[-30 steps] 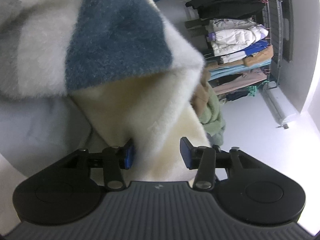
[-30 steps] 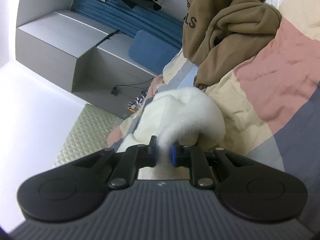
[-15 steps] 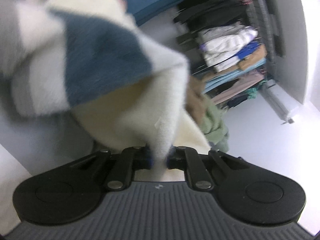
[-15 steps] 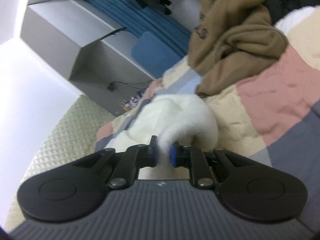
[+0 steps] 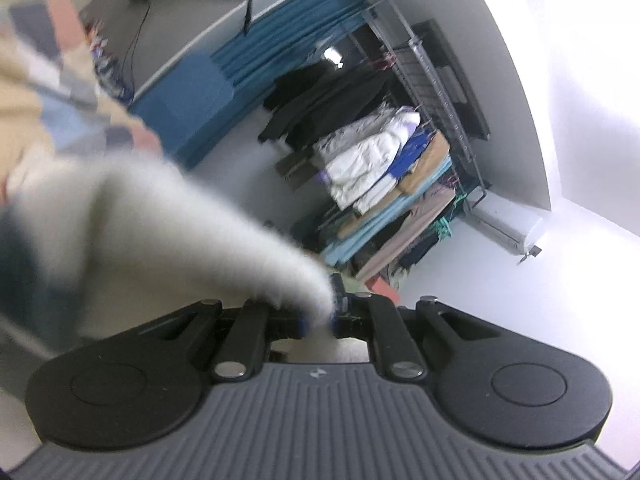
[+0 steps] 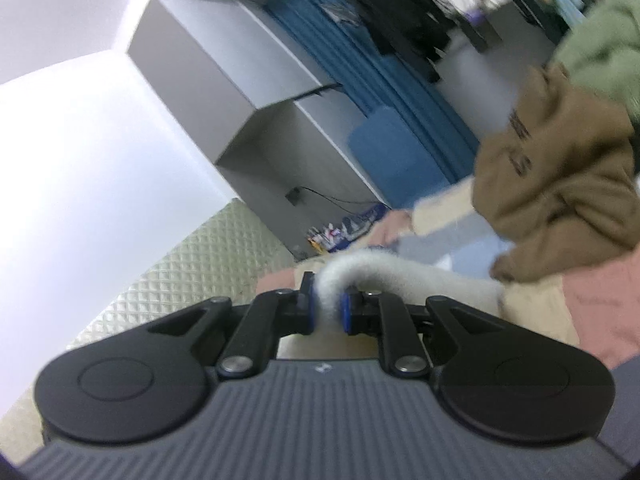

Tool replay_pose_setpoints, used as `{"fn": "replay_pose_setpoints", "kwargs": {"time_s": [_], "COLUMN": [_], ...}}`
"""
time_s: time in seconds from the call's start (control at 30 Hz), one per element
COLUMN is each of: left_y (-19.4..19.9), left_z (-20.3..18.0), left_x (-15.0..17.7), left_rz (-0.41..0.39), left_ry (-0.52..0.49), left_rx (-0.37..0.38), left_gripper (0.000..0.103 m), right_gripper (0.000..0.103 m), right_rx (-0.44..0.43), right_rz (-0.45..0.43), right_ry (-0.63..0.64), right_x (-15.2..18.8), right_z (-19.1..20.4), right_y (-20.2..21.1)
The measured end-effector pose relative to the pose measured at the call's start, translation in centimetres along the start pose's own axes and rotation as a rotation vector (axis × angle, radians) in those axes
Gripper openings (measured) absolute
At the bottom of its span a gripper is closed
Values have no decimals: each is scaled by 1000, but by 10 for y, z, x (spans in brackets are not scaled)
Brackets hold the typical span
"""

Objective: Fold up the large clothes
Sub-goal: 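Raise the held sweater high with both grippers and lay it onto the bed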

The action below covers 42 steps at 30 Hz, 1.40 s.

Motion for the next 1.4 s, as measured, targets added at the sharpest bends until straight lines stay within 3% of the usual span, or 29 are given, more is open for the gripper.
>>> {"fn": "replay_pose_setpoints", "kwargs": {"time_s": [0.33, 0.7, 0.97, 1.13, 1.23, 1.4], "left_y": [44, 106, 146, 108, 57, -48], "left_z": [-77, -188, -296, -311, -279, -195], "left_x": [-96, -199, -272, -302, -303, -280], "left_rz": [-85, -184, -285, -291, -235, -158], "left_ry": [-95, -232, -333, -381, -385, -466], "left_rx": [-38, -57, -25, -70, -129, -253], "left_gripper": [12, 12, 12, 12, 12, 12], "right_gripper": [15, 15, 15, 16, 16, 16], "right_rx": [-53, -182, -242, -158, -80, 28], "right_rz": [54, -28, -162, -213, -159, -93], "right_ry": [115, 246, 358, 415, 394, 378], "right_x": [-68, -120, -179, -209, -212, -184], "right_z": [87, 183, 253, 258, 223, 151], "right_y": [-16, 12, 39, 5, -39, -110]}}
Point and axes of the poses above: each gripper's, at about its wrist camera, not at the fingertips, and y roughly against the way its jaws point, z to its left, x to its underside, the point moved 7 cm from there along -y, roughly the way its jaws point, and after that the axes turned 7 degrees about -x, right-handed, at the moved point
